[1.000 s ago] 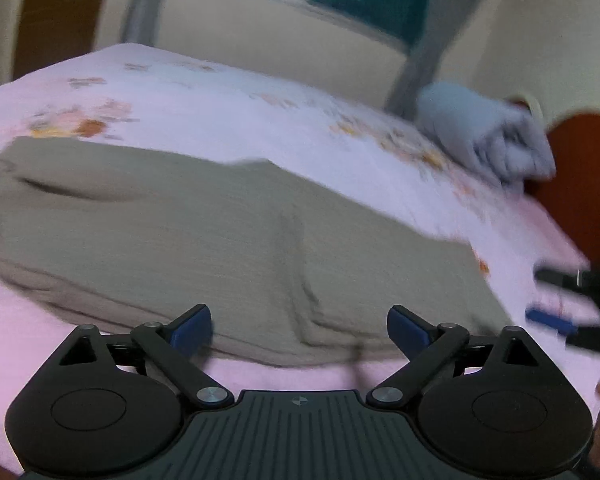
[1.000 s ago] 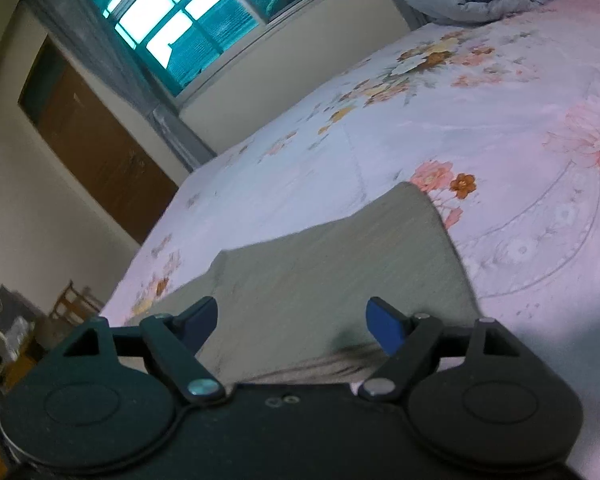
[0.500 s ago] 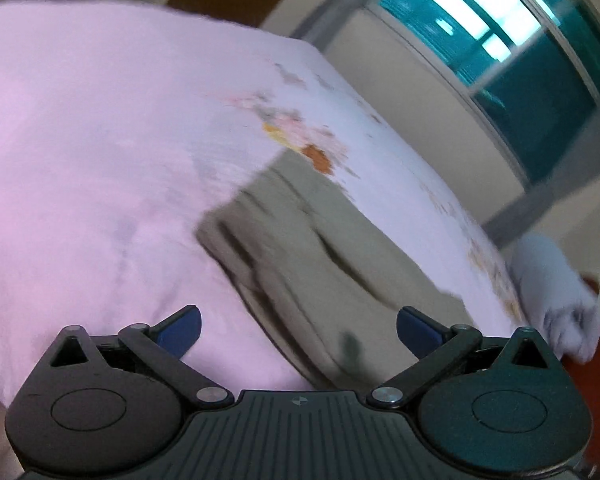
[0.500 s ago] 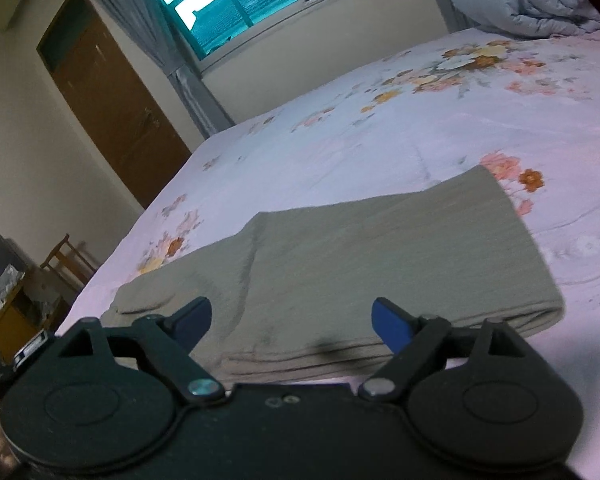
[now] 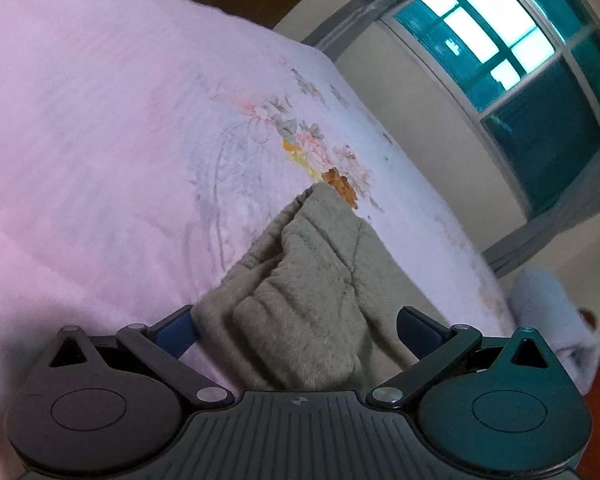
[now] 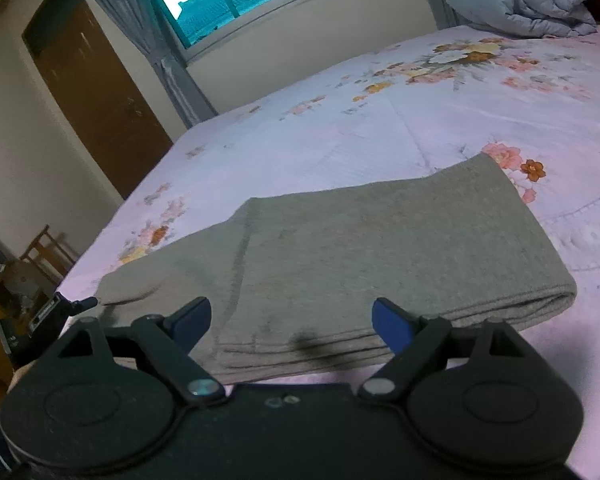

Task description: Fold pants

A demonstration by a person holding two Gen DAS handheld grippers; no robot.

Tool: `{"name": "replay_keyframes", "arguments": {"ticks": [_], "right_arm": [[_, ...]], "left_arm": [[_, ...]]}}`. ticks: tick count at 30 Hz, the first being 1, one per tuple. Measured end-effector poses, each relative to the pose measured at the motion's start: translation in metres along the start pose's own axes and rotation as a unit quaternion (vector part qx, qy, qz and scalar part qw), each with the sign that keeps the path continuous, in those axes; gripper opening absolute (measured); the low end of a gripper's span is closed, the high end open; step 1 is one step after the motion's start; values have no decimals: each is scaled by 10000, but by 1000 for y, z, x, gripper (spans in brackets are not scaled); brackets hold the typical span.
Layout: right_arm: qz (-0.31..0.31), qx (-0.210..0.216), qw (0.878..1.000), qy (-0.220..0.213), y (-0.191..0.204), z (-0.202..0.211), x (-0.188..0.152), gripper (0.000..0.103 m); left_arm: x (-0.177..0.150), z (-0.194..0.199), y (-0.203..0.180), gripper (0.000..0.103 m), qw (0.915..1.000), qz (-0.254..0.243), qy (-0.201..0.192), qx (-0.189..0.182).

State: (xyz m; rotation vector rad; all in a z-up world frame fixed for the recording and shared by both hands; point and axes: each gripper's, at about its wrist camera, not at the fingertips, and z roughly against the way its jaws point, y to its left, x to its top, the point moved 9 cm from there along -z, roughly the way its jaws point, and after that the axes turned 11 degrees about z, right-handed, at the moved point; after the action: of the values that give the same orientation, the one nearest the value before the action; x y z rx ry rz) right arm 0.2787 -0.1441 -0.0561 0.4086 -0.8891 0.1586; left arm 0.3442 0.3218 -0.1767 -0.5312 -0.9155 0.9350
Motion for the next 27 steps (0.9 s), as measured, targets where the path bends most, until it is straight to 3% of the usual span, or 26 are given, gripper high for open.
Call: {"name": "replay_keyframes", "arguments": {"ticks": [1, 2, 3, 5, 11, 13, 16, 18, 20, 22, 24, 27], "right_arm": [[25, -103, 9999, 13, 0, -5, 0, 82], [48, -206, 9998, 26, 1, -9, 0, 82], [81, -322, 9994, 53, 1, -15, 0, 83], [210, -564, 9981, 139, 4, -27, -1, 85], [866, -1003, 9909, 223, 32, -59, -9, 88], [1265, -1332, 9826, 266, 41, -69, -14, 96], [1972, -1387, 9679, 711, 57, -95, -37, 97], [2430, -1630, 9535, 720, 63, -101, -45, 97], [2378, -1723, 9535, 682, 66, -94, -39, 97], [2493, -1863, 9498, 320, 69, -82, -32, 97], [2760, -1843, 9403, 756, 67, -98, -49, 97], [2484, -1650, 9516, 748, 58, -98, -47, 96]], "left_arm": [[-2, -2, -3, 103, 9999, -159, -23, 56], [-4, -2, -4, 94, 9995, -279, -47, 114], [-2, 3, -3, 58, 9990, -327, -130, 282], [6, 11, 2, 48, 9999, 63, -86, 13], [11, 35, -16, 44, 9992, -42, -218, -343], [15, 40, -26, 44, 9987, -71, -227, -440], [17, 44, -38, 44, 9983, -284, -217, -463], [17, 48, -43, 44, 9979, -407, -200, -466], [18, 51, -46, 44, 9977, -442, -188, -480], [18, 55, -50, 44, 9973, -489, -199, -513], [17, 63, -57, 44, 9965, -565, -216, -575], [17, 76, -81, 44, 9943, -746, -304, -697]]}}
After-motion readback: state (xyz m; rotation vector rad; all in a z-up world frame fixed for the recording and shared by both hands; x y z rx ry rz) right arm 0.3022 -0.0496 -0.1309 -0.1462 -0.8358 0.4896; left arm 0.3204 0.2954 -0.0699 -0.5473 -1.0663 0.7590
